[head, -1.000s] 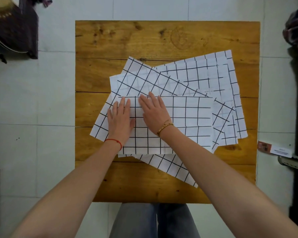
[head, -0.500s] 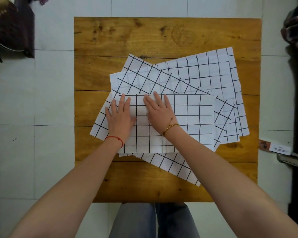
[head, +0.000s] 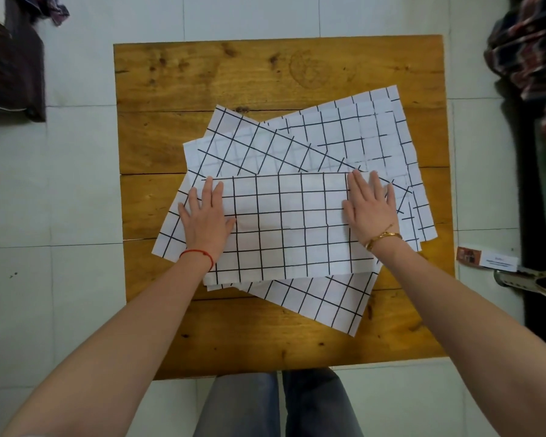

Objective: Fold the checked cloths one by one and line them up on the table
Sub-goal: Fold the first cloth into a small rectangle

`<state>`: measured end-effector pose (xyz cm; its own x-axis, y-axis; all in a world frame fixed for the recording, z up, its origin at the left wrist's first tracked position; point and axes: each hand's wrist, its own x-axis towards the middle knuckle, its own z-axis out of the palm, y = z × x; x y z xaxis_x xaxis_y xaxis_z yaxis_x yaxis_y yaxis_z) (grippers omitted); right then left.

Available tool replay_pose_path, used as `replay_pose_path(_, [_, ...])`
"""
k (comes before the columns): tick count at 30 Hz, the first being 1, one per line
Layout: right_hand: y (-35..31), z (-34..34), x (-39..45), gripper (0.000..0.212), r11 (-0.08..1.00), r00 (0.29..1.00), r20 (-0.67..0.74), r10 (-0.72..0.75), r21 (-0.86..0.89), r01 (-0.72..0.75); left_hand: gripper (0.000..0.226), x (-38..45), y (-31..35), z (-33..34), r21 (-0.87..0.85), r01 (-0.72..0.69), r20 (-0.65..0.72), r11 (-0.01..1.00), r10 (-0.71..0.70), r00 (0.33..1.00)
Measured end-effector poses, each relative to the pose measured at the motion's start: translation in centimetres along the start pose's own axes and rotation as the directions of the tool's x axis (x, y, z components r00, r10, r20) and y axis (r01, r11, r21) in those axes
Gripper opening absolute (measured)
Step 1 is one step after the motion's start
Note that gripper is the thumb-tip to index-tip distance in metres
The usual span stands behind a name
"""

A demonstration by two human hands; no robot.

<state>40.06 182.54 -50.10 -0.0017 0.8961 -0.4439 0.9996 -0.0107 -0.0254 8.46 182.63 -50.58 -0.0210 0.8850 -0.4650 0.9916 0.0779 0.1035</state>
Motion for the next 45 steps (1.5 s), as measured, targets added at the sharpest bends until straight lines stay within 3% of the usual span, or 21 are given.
replay_pose_path(6, [-1.0,-0.4,0.2,0.056,0.989,0.999,0.01,0.053,0.139,-0.054,0.077,0.1,0.1,-0.2,-0.032,0.001,-0.006,0.999,-0.001,1.0])
replay_pose_path(10, [-2.7,-0.7,-0.4,0.054,0.981,0.997,-0.07,0.022,0.196,-0.007,0.068,-1.0,-0.1,-0.3,-0.153,-0.003,-0.156,0.988,-0.021,0.987])
replay_pose_path(12, [-3.8,-0.6,-1.0,0.05,0.977,0.991,-0.131,-0.036,0.206,0.063,0.056,-2.0,-0.1,-0.4,-0.278,0.053,-0.233,0.959,-0.12,0.965])
replay_pose_path(14, [-5.0,-0.3,-1.7,0.046,0.969,0.976,-0.182,-0.116,0.193,0.151,0.046,-3.0,-0.2,-0.3,-0.418,0.17,-0.224,0.892,-0.282,0.933])
replay_pose_path(17, [-6.5,0.4,-2.9,0.041,0.95,0.955,-0.187,-0.231,0.171,0.263,0.04,-3.9,-0.7,0.4,-0.559,0.394,-0.056,0.729,-0.508,0.86])
replay_pose_path(19, [-7.4,1.0,-3.5,0.042,0.942,0.951,-0.151,-0.27,0.165,0.293,0.038,-4.2,-1.1,0.8,-0.596,0.446,0.014,0.668,-0.547,0.837])
replay_pose_path(27, [-8.5,1.9,-4.0,0.051,0.954,0.965,-0.064,-0.254,0.147,0.261,0.041,-3.9,-0.9,0.3,-0.693,0.479,0.175,0.539,-0.519,0.836])
replay_pose_path(32, [-8.8,1.9,-3.9,0.056,0.954,0.963,-0.07,-0.26,0.138,0.268,0.037,-4.3,-0.8,-1.2,-0.769,0.447,0.16,0.457,-0.54,0.827])
replay_pose_path(36, [-9.8,1.7,-4.0,0.059,0.955,0.959,-0.086,-0.271,0.104,0.279,0.039,-5.3,-1.8,-2.8,-0.856,0.32,0.109,0.406,-0.463,0.88])
replay_pose_path(45, [-14.1,2.0,-3.7,0.074,0.957,0.957,-0.074,-0.281,0.056,0.285,0.057,-7.7,-2.3,-6.9,-0.854,0.104,0.034,0.51,-0.145,0.989])
